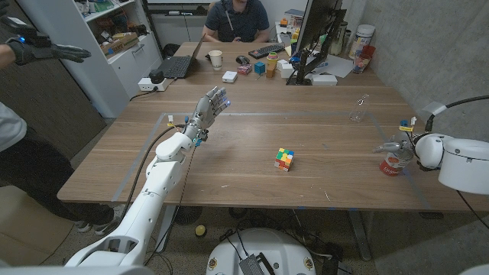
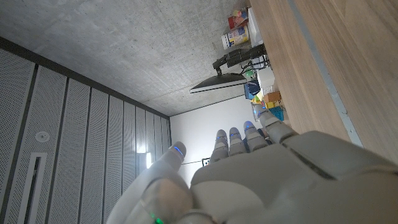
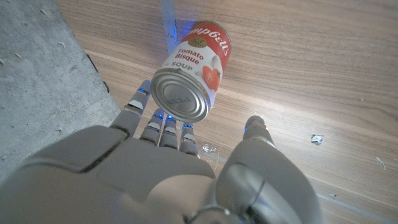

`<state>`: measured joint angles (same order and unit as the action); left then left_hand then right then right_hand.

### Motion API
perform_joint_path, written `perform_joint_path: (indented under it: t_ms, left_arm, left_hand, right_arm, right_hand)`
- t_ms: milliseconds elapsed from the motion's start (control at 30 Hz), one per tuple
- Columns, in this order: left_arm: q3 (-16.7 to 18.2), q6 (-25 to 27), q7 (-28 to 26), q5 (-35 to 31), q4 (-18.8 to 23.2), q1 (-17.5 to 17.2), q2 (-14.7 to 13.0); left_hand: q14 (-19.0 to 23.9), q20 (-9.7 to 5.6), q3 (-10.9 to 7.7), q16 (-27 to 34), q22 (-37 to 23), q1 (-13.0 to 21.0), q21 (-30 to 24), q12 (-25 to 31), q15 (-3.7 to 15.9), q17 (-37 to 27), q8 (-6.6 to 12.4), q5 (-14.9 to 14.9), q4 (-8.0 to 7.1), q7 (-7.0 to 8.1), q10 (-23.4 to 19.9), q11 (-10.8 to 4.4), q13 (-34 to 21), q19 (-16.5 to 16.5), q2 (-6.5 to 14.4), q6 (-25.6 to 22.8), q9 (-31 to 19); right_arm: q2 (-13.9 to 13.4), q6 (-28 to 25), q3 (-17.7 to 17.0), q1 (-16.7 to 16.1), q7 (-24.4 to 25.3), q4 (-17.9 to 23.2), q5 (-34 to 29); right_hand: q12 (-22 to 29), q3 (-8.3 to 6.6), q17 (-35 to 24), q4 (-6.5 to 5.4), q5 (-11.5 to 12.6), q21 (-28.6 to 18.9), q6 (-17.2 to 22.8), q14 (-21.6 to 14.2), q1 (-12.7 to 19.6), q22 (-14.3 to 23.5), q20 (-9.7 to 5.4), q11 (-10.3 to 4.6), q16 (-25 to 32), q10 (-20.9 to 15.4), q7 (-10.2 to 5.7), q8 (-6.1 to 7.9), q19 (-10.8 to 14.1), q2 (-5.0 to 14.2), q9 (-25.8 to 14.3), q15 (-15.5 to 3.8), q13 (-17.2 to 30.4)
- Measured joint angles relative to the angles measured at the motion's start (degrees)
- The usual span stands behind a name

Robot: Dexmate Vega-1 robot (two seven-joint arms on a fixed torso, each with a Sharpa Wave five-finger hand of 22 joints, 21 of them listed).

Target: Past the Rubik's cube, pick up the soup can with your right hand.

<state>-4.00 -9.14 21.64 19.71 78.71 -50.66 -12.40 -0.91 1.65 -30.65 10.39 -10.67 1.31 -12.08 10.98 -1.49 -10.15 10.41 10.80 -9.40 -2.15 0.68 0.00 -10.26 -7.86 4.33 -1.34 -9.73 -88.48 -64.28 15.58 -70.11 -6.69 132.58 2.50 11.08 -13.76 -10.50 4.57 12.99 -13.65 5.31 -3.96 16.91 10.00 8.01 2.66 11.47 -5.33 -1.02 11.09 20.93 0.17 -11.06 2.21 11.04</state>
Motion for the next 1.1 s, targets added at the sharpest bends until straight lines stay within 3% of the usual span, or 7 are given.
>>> perform_joint_path:
  t_ms: [133, 300, 667, 767, 800, 933, 1100]
  left_arm:
    - [0.0, 0.0, -0.1, 0.0, 0.2, -0.2, 0.0]
    - [0.0, 0.0, -0.1, 0.0, 0.4, -0.3, 0.0]
    - [0.1, -0.1, -0.2, 0.1, 1.0, -0.6, 0.1]
    - [0.1, -0.2, -0.3, 0.2, 1.0, -0.6, 0.1]
    - [0.1, -0.2, -0.3, 0.2, 1.2, -0.8, 0.1]
    - [0.1, -0.2, -0.4, 0.3, 1.3, -0.9, 0.0]
    - [0.1, -0.3, -0.4, 0.3, 1.4, -0.9, 0.0]
  left_hand:
    - [0.0, 0.00, 0.00, 0.0, 0.0, 0.0, 0.0, 0.0, 0.00, 0.0, 0.00, 0.0, 0.00, 0.04, 0.0, 0.00, 0.0, 0.0, 0.0, -0.1, 0.0]
    - [0.0, 0.00, 0.00, 0.0, 0.0, 0.0, 0.0, 0.0, 0.00, 0.0, 0.00, 0.0, 0.00, 0.11, 0.0, 0.00, 0.0, 0.0, 0.0, -0.5, 0.0]
    - [0.0, 0.22, 0.24, 0.0, -0.1, 0.0, 0.0, 0.0, 0.00, 0.0, 0.00, 0.0, -0.25, 0.11, 0.0, 0.00, 0.0, 0.2, 0.0, -0.5, 0.0]
    - [0.0, 0.22, 0.24, 0.0, -0.1, 0.0, 0.0, 0.0, 0.00, 0.0, 0.22, 0.3, -0.25, -0.21, 0.0, 0.00, 0.0, 0.2, 0.0, -0.8, 0.0]
    - [0.0, 0.22, 0.24, 0.0, -0.1, 0.0, 0.0, 0.0, 0.00, 0.0, 0.22, 0.3, -0.25, -0.21, 0.0, 0.00, 0.0, 0.2, 0.0, -0.8, 0.0]
    - [0.0, 0.22, 0.24, 0.0, -0.1, 0.0, 0.0, 0.0, 0.00, 0.0, 0.22, 0.3, -0.25, -0.21, 0.0, 0.00, 0.0, 0.2, 0.0, -0.8, 0.0]
    - [0.0, 0.22, 0.24, 0.0, -0.1, 0.0, 0.0, 0.0, 0.00, 0.0, 0.22, 0.3, -0.25, -0.21, 0.0, 0.00, 0.0, 0.2, 0.0, -0.8, 0.0]
  right_arm:
    - [-0.1, -0.2, 2.9, 2.7, -1.6, 0.0, -1.2]
    - [-0.1, -1.0, 6.4, 5.9, -4.1, 0.2, -3.7]
    - [1.7, -2.2, 14.6, 13.1, -13.5, 0.0, -13.1]
    - [2.3, -2.2, 16.3, 14.6, -13.5, -0.3, -13.1]
    - [2.4, -2.7, 16.6, 14.9, -18.0, -0.4, -17.7]
    - [3.4, -3.2, 18.8, 16.9, -21.7, -0.9, -21.6]
    - [4.4, -3.4, 20.7, 18.9, -25.7, -1.5, -25.5]
  right_hand:
    - [0.0, -0.02, 0.1, 0.98, 0.7, -1.3, -0.4, -1.6, 1.1, 0.0, 1.54, 0.00, 0.2, 0.0, 0.41, 0.00, 5.4, 0.43, 0.1, -0.16, 0.0]
    - [0.0, -0.32, 0.1, 1.97, 1.0, -1.8, -1.0, -2.2, 3.2, -0.1, 2.78, -0.51, 0.2, 0.1, -0.24, 0.00, 9.1, 0.71, 0.1, -0.39, 0.0]
    - [0.0, -2.16, 0.4, 5.01, 2.3, -2.3, -0.4, -5.0, 11.4, -0.4, 2.57, -2.02, 0.2, 0.7, -3.24, 0.18, 17.4, 1.00, 0.1, -1.31, 0.0]
    - [0.9, -3.20, 0.3, 5.47, 2.7, -2.3, 3.2, -7.6, 16.2, -0.4, 0.63, -2.71, 0.5, -2.3, -3.33, 1.41, 20.4, 1.83, 0.1, -2.21, 0.0]
    - [1.1, -3.55, 0.2, 5.34, 2.7, -2.2, 4.9, -8.5, 17.9, -0.4, -0.24, -2.71, 0.8, -3.6, -3.31, 1.87, 21.7, 2.23, 0.0, -2.83, 0.0]
    - [1.5, -4.69, 0.0, 5.47, 2.7, -2.0, 11.7, -13.4, 24.7, -0.3, -4.41, -3.38, 1.9, -8.2, -3.62, 3.37, 27.6, 4.12, -0.2, -4.41, 0.0]
    - [1.5, -6.09, -0.5, 5.85, 1.5, -2.6, 16.4, -17.7, 33.8, -0.1, -10.17, -4.63, 3.1, -10.2, -5.12, 3.55, 34.0, 5.02, -0.3, -4.57, 0.3]
